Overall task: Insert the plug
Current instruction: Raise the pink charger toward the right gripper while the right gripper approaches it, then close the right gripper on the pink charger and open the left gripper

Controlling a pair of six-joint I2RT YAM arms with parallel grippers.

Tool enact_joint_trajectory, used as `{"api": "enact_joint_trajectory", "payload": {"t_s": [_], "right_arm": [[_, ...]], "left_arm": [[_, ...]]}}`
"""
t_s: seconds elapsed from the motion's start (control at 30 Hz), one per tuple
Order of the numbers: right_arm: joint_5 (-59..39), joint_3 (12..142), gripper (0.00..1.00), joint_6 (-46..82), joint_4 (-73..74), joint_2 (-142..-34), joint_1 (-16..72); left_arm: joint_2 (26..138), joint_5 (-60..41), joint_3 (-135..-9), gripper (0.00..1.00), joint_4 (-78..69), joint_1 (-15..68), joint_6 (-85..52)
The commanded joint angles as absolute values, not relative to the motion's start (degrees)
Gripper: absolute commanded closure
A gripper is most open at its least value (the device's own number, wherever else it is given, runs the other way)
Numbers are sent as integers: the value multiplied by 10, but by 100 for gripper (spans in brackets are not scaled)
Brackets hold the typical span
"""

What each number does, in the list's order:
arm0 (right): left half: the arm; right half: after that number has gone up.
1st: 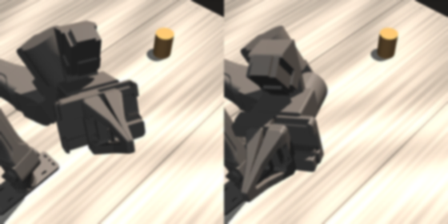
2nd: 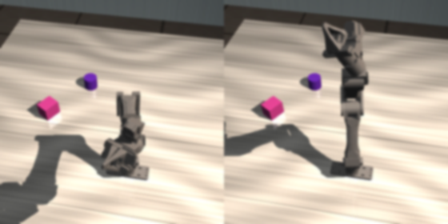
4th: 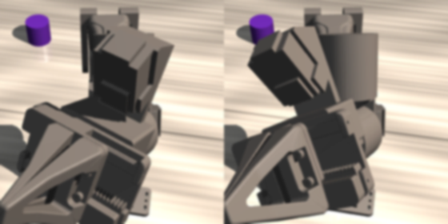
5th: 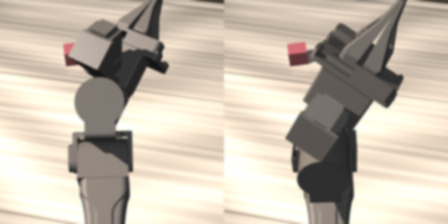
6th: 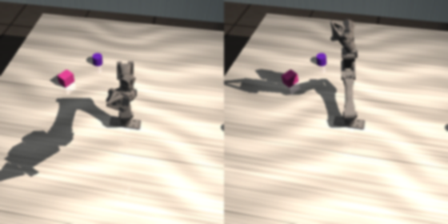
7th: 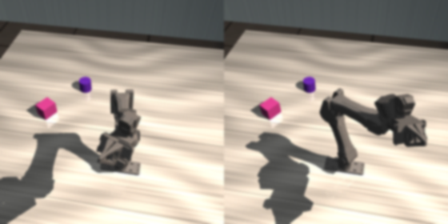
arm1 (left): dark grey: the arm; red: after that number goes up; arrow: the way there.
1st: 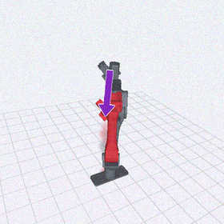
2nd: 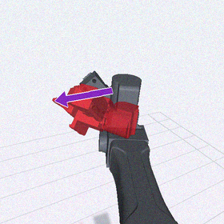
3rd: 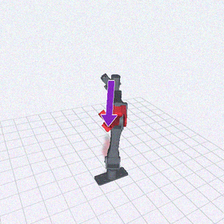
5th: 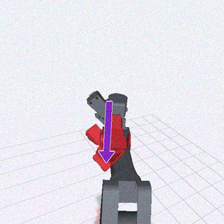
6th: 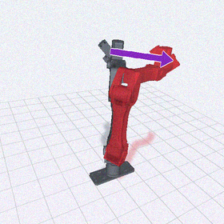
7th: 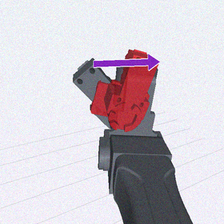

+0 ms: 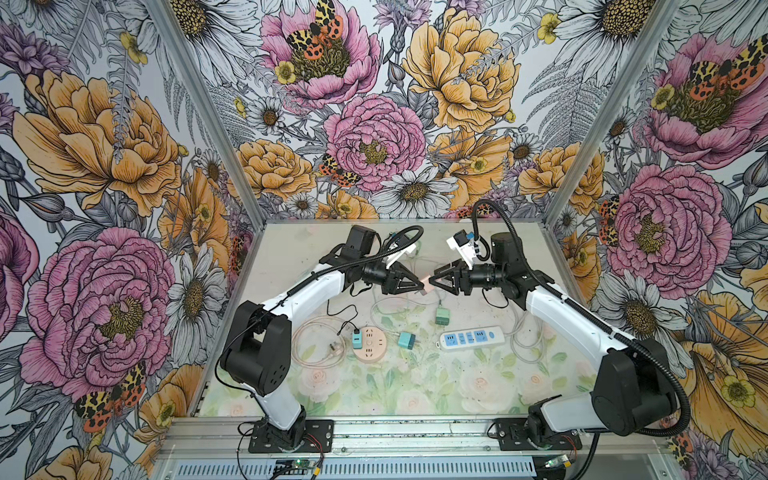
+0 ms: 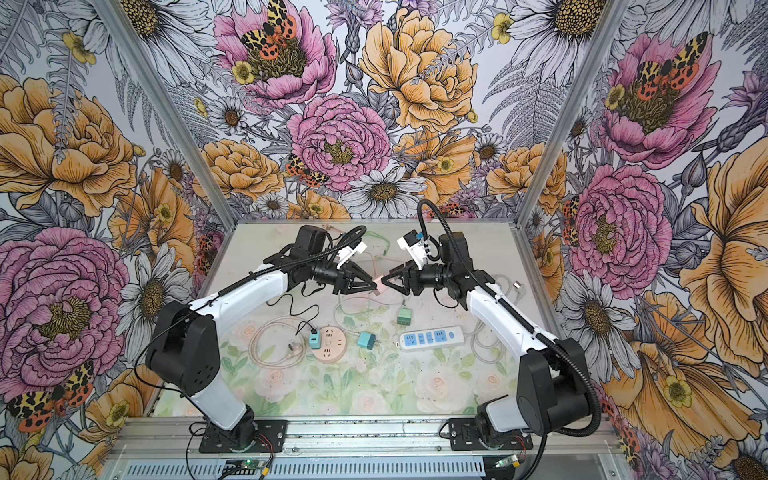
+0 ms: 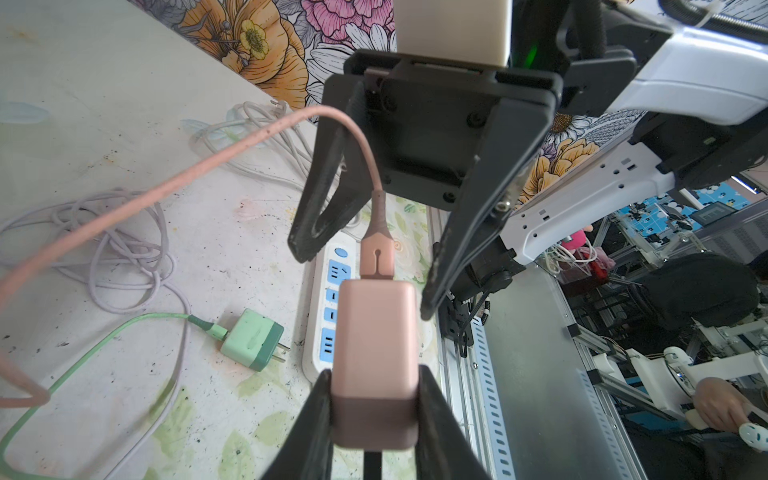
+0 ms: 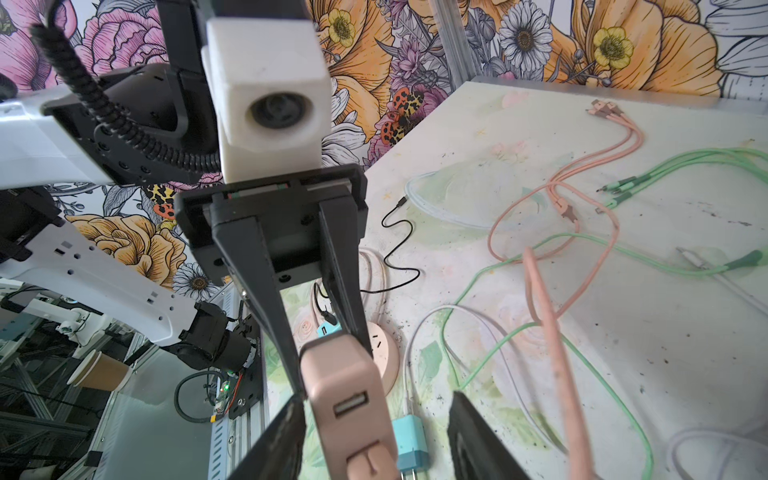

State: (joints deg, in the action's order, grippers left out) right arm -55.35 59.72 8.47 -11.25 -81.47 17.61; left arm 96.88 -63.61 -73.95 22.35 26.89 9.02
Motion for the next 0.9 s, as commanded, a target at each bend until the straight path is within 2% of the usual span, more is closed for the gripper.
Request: {"api": "enact_joint_trajectory", "payload": {"t_s": [0.0, 0.1, 0.2, 0.33, 0.53, 0.87], "right_arm": [[-570, 595, 45, 91, -87, -821, 183], [-573, 591, 48, 92, -87, -823, 184], [-572, 586, 60, 94, -87, -825, 185], [-575, 578, 54, 94, -87, -824, 184], [-576, 570, 52, 91, -87, -825, 185], [-575, 577, 65, 94, -87, -824, 184]], "left_arm": [[978, -658, -757, 87, 222, 273, 105], [982, -657, -761, 88, 222, 273, 105], [985, -656, -765, 88, 222, 272, 104], [983, -655, -769, 88, 221, 270, 104], [987, -660, -777, 88, 221, 270, 102], [1001, -673, -778, 88, 219, 284, 105]]}}
